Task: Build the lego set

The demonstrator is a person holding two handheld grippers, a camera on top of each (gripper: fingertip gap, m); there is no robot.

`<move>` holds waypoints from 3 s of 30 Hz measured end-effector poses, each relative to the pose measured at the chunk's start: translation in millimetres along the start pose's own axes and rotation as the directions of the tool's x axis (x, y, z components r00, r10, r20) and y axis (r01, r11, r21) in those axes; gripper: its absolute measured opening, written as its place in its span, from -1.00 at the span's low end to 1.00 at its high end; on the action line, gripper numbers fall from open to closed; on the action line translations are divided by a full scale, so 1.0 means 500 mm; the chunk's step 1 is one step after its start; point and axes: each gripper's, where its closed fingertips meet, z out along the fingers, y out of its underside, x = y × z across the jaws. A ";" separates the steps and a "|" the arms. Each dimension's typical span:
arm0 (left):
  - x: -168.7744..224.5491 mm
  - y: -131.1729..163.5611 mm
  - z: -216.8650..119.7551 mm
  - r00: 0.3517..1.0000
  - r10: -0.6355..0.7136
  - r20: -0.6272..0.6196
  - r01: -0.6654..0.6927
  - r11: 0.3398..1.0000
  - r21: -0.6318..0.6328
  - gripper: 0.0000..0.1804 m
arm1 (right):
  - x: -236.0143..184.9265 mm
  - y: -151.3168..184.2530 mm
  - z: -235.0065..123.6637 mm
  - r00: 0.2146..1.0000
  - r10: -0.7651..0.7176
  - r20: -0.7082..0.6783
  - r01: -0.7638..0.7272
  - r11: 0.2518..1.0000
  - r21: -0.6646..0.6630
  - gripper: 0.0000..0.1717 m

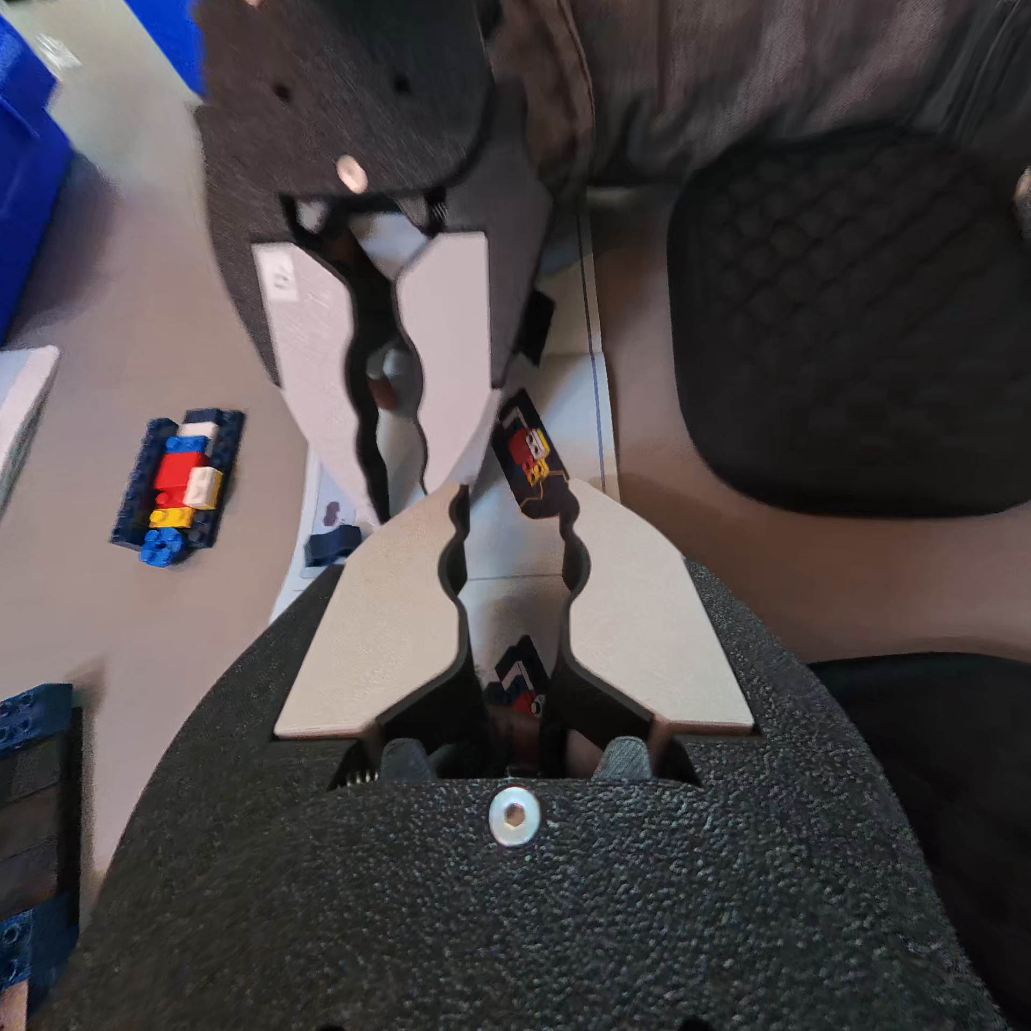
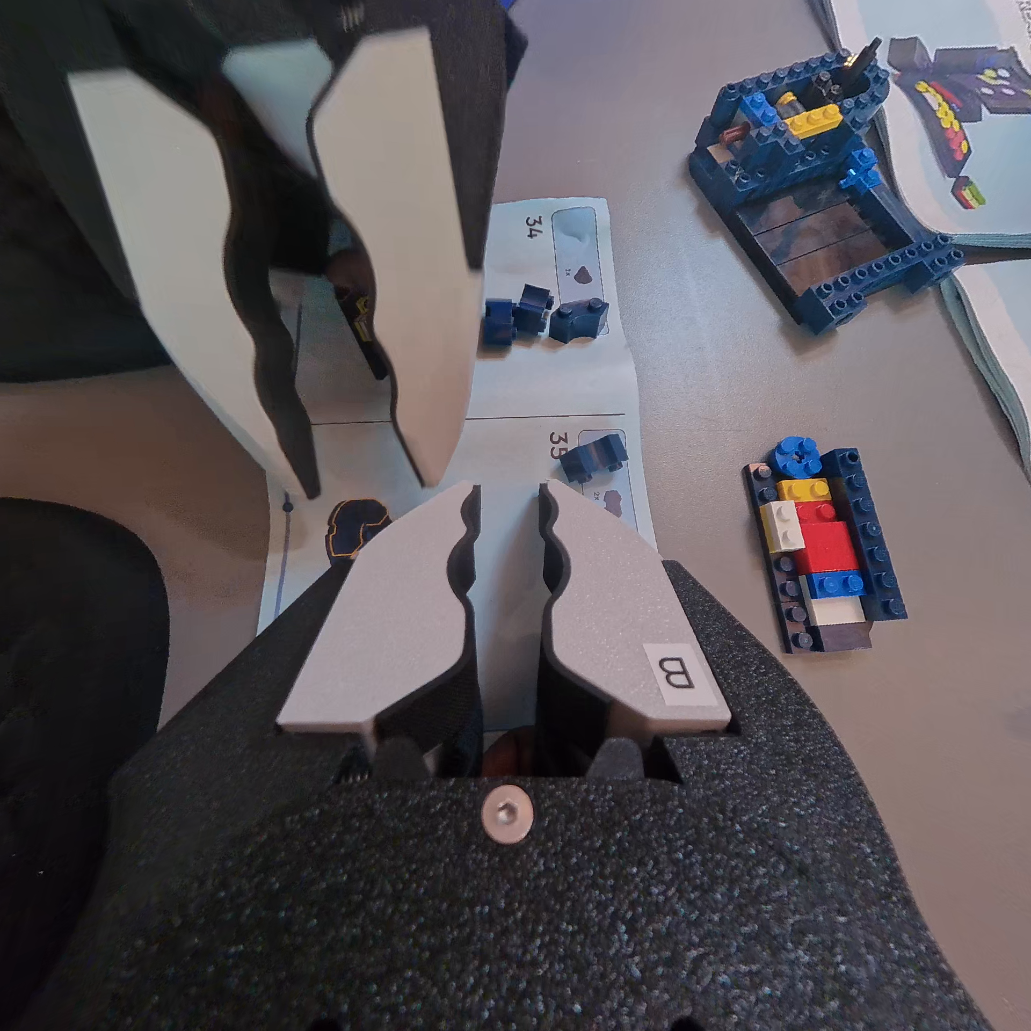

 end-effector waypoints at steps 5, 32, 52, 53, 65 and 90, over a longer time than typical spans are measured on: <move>-0.084 -0.055 -0.069 0.970 -0.176 0.170 0.135 0.964 0.229 -0.70 | 0.006 -0.002 -0.003 1.000 -0.021 -0.021 0.021 1.000 -0.004 -0.71; -0.045 0.052 -0.016 0.984 -0.124 0.125 0.141 0.980 -0.141 -0.84 | 0.211 0.037 -0.049 0.984 -0.031 -0.175 -0.003 0.982 -0.188 -0.37; -0.195 -0.028 -0.140 0.813 -0.425 0.399 0.257 0.876 0.409 -0.71 | 0.143 -0.050 -0.084 0.989 -0.050 -0.137 0.061 0.995 0.074 -0.51; -0.198 -0.028 -0.143 0.808 -0.424 0.409 0.251 0.876 0.411 -0.71 | 0.120 -0.062 -0.078 0.992 -0.061 -0.112 0.073 0.992 0.104 -0.53; -0.114 0.064 -0.089 0.933 -0.253 0.255 0.279 0.958 -0.071 -0.45 | 0.049 -0.028 0.015 0.998 -0.055 -0.006 0.055 0.998 -0.022 -0.57; -0.148 0.110 -0.187 0.839 -0.160 0.519 0.339 0.901 -0.270 -0.78 | 0.102 -0.089 0.031 0.974 0.058 -0.221 -0.032 0.992 0.120 -0.67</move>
